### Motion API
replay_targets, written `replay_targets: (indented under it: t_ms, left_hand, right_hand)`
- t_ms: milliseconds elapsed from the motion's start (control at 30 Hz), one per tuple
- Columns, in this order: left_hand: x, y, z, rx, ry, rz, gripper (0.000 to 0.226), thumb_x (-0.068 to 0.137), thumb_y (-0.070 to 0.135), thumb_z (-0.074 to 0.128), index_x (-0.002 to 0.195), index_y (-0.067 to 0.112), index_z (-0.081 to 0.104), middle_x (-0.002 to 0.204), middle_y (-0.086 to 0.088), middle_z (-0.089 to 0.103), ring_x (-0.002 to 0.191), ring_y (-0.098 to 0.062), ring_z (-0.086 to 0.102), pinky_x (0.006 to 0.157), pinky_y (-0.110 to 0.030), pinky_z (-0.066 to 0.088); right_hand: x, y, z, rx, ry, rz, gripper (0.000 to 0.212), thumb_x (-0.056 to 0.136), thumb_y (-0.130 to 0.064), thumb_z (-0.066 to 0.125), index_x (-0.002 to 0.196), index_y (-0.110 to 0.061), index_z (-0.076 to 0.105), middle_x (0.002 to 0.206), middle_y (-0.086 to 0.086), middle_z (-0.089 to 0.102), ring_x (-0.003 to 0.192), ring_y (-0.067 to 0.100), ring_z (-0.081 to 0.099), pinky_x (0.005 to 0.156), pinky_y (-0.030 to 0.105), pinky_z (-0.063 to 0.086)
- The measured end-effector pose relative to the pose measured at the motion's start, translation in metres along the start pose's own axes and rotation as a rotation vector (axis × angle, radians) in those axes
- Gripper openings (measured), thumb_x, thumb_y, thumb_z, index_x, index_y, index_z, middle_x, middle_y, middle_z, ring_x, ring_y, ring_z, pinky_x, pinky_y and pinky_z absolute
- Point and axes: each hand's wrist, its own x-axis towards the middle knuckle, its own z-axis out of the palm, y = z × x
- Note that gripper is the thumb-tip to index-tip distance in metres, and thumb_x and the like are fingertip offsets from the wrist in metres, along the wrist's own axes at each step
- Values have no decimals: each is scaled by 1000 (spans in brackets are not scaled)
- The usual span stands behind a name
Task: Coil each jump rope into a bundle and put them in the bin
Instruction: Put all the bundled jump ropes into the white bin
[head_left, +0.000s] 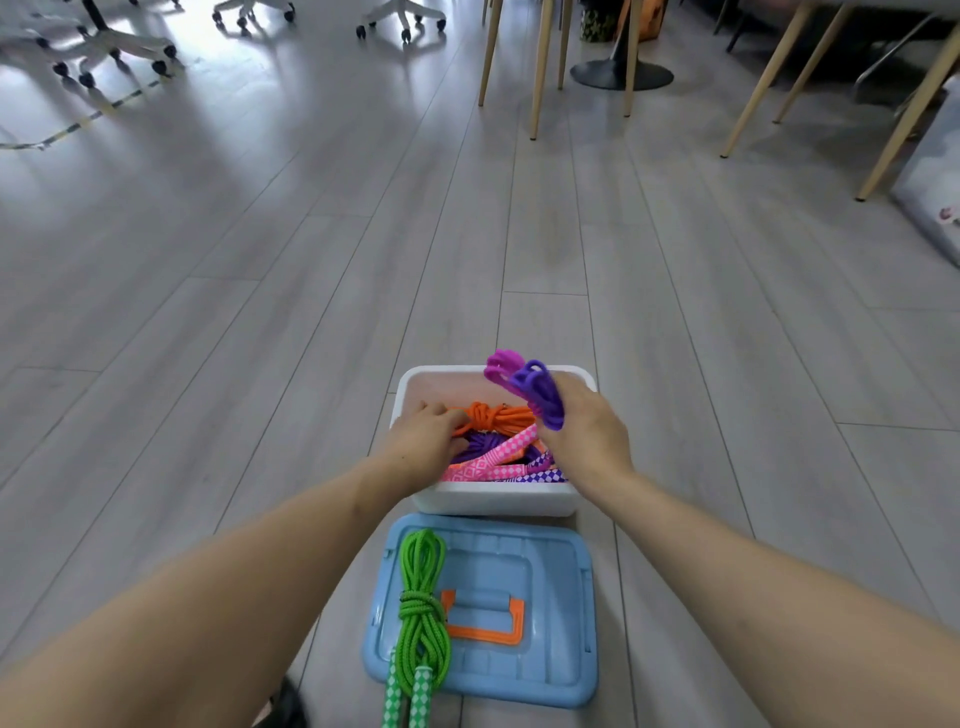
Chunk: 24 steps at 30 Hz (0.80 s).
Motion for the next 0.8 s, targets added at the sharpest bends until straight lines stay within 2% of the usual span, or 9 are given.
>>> replay_targets:
  t_ms: [100,200,300,433,500,600,667,733,800]
  left_hand:
    - [-8,-9,3,-133,139,-7,30,106,20,46,133,13,56,132,-11,57,124,-33,49,98,-44,45]
    - [-16,-9,5,-276,200,29,31,106,15,45,136,15,53,133,-9,55,121,-29,51,96,-37,42]
    - [-19,-8,6,-337,202,42,40,107,19,43,147,19,44,140,-7,52,120,-27,54,98,-38,45]
    - [-17,-8,8,-207,145,86,47,107,23,44,154,19,40,156,-4,44,134,-29,48,111,-42,40]
    - [-16,-8,9,-122,115,118,47,106,26,46,153,21,42,160,-2,40,140,-28,42,116,-41,33]
    - [-17,-5,12,-14,75,100,49,107,33,43,154,21,40,163,0,34,146,-24,34,119,-37,22]
    - [-17,-5,14,-5,90,87,48,107,32,43,153,20,42,161,-1,37,146,-24,33,119,-36,20]
    - [-17,-6,18,-5,128,80,43,106,30,45,147,19,49,156,-3,43,143,-25,36,118,-37,24]
    - [-19,-6,19,-16,183,76,38,105,25,46,140,15,55,148,-7,49,137,-28,41,115,-38,30]
  right_hand:
    - [3,-2,3,-325,-148,-172,63,85,-41,76,142,-37,51,133,-2,59,125,27,54,90,39,51]
    - [4,-4,11,-418,-545,-160,87,92,-70,52,163,-36,14,170,6,18,156,30,15,125,47,19]
    - [3,-3,14,-202,-774,-54,59,109,-42,34,164,-30,18,173,3,-6,159,20,-9,129,38,-2]
    - [5,0,9,-51,-602,-90,50,101,-7,44,148,-19,54,168,0,27,155,24,23,127,32,17]
    - [8,1,7,-82,-541,-100,52,101,-6,48,151,-22,51,166,1,29,153,24,26,126,34,20]
    - [8,4,16,-217,-627,-91,61,104,-13,49,158,-36,35,171,0,12,157,23,14,126,39,22]
    - [7,9,29,-257,-685,-86,55,105,-21,52,156,-36,40,171,1,9,156,25,14,123,37,27]
    - [9,11,34,-76,-680,67,60,101,-22,61,157,-26,40,168,1,19,149,26,31,114,27,34]
    - [14,11,36,34,-649,151,67,95,-20,68,156,-21,40,158,0,37,132,25,49,105,30,46]
